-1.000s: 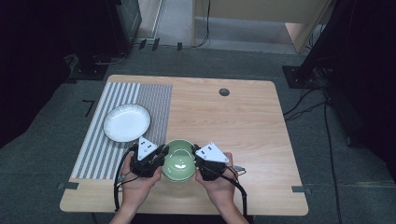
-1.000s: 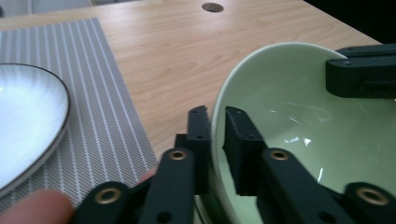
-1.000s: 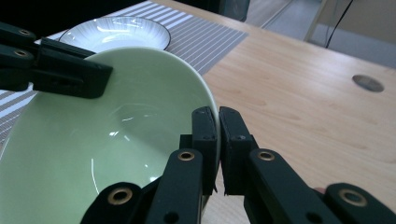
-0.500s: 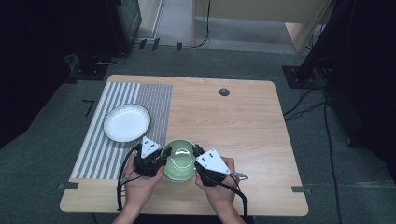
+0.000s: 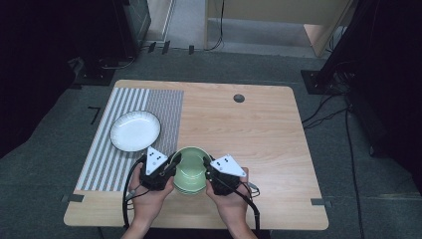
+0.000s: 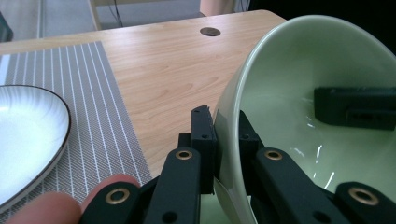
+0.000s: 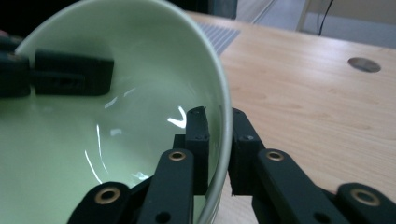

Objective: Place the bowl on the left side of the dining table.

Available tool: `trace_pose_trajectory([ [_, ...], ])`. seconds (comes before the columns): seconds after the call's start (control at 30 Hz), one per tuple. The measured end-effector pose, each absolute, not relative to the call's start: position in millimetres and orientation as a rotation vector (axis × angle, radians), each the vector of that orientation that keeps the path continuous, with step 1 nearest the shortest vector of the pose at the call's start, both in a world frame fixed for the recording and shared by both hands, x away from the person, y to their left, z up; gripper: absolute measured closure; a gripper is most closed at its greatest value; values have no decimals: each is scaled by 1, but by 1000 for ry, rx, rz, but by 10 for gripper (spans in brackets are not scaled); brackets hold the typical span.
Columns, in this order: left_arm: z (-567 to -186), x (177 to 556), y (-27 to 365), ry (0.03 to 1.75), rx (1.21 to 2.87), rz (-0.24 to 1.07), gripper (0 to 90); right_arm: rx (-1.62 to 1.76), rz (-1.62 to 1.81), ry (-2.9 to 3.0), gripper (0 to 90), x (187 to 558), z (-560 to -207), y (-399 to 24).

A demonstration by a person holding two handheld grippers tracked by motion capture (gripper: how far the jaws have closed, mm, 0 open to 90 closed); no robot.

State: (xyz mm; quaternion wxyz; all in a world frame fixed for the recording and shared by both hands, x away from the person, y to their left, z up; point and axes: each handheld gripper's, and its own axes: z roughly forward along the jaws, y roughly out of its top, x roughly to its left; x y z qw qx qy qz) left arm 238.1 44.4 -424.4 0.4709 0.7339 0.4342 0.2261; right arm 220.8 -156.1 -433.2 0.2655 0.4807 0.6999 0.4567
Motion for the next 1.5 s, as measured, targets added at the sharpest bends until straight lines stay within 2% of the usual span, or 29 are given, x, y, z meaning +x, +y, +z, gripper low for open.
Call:
trace_pose_trajectory([
  [0.13,-430,241,41,1090,1822,500,832,1261,1218,1811,848,217,-431,-155],
  [0.23,-434,244,41,1106,1813,440,781,1239,1228,1796,848,213,-431,-154],
  [0.37,-428,241,45,1083,1771,448,837,1198,1229,1748,850,207,-431,-153],
  [0.5,-427,239,46,1073,1767,469,841,1218,1273,1741,839,207,-430,-154],
  [0.53,-427,239,46,1071,1767,468,841,1228,1285,1744,820,207,-429,-155],
  [0.67,-426,241,50,1085,1757,484,841,1227,1330,1790,504,208,-425,-159],
  [0.73,-425,241,53,1088,1750,483,841,1219,1310,1797,374,207,-424,-161],
  [0.87,-425,242,55,1096,1741,488,840,1247,1334,1836,205,207,-422,-169],
  [1.03,-423,242,57,1098,1731,487,840,1275,1312,1844,197,206,-420,-177],
  [1.27,-422,242,59,1100,1726,500,840,1244,1388,1849,133,200,-416,-195],
  [1.5,-422,244,62,1112,1715,497,841,1272,1389,1811,148,197,-415,-211],
])
